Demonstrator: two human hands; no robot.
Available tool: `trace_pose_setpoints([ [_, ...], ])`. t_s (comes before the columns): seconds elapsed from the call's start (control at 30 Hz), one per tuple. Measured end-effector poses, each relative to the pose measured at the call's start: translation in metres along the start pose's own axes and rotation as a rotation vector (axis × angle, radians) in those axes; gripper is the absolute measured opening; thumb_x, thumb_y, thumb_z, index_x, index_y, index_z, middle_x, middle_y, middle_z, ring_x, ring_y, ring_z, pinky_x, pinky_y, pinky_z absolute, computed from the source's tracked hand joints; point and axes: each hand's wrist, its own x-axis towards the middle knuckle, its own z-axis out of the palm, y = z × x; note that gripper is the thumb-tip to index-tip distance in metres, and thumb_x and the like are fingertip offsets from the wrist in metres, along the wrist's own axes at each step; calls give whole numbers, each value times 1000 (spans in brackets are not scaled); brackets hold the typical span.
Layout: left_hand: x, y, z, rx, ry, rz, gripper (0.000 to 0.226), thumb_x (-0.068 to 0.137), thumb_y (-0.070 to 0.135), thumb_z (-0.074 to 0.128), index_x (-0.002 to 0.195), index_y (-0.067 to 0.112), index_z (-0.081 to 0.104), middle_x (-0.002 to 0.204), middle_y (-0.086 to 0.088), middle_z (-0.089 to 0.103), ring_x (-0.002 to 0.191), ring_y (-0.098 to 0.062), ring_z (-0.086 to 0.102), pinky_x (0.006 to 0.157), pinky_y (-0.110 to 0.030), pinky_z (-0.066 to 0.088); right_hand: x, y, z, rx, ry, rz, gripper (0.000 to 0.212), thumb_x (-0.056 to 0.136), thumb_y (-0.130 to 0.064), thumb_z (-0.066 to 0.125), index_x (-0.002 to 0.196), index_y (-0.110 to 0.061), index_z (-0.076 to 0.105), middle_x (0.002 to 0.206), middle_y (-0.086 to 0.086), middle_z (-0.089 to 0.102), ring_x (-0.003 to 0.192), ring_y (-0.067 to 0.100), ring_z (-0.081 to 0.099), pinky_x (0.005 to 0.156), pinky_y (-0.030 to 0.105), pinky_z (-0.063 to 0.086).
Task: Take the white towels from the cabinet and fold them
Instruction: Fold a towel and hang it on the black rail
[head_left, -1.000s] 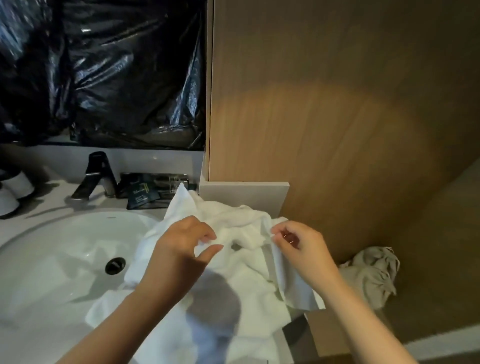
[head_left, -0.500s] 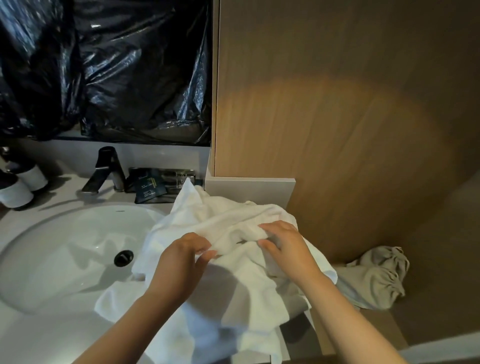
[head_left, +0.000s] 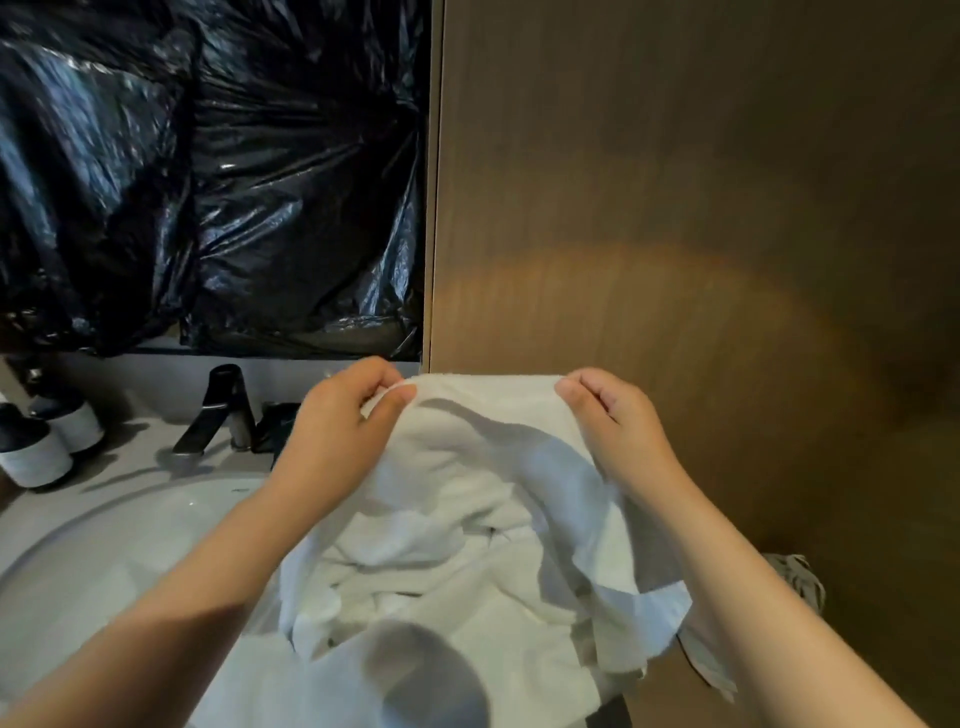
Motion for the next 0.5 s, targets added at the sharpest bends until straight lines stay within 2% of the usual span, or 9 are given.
trace_pose_setpoints([
  [0.1,20,26,-22,-42,103,110,16,93,21,58,79,15,61,70,3,59,71,-8,53,58,-11,36,19,-23,-20,36,34,-32,41,99,-20,52,60,-18,44,53,-16,40,54,1,37,53,15,29],
  [0.17,30,34,-28,-54,102,162,15,93,23,59,79,19,62,71,7,60,72,-4,54,59,-9,38,28,-23,-28,64,41,-2,38,98,-24,55,63,-11,54,57,-10,48,57,2,42,57,19,33],
  [0.23,37,30,-17,6,4,157,15,92,24,59,79,19,62,71,8,60,70,-5,55,60,-15,39,32,-8,-29,1,10,95,30,96,-26,60,76,-5,67,70,10,63,66,10,53,64,27,40],
  [0.27,38,24,-6,48,-59,124,15,92,25,59,80,17,62,72,7,61,69,-7,55,61,-22,40,31,5,-26,-96,-23,161,24,95,-26,62,83,-7,71,77,12,67,72,13,57,67,29,43],
  [0.3,36,15,8,90,-117,79,16,93,25,59,82,15,62,74,4,62,70,-13,56,62,-28,40,27,19,-22,-220,-51,223,19,94,-26,63,91,-10,72,84,9,69,79,15,61,71,30,45],
  [0.37,25,-6,37,153,-214,-12,17,94,26,58,85,13,61,77,1,62,75,-20,56,62,-30,38,11,44,-12,-354,-46,305,15,94,-26,62,101,-16,70,96,1,69,90,17,62,79,30,48],
  [0.43,12,-25,58,185,-275,-63,12,93,27,60,85,19,57,79,3,59,82,-23,58,65,-29,35,-9,63,-3,-269,-14,350,13,94,-27,62,104,-20,69,101,-3,68,93,12,62,81,28,49],
  [0.5,2,-37,69,200,-300,-72,10,92,29,62,86,24,55,84,5,60,88,-23,60,69,-28,35,-30,77,6,-181,-15,394,10,94,-27,63,101,-26,69,99,-8,68,90,5,62,74,18,47],
])
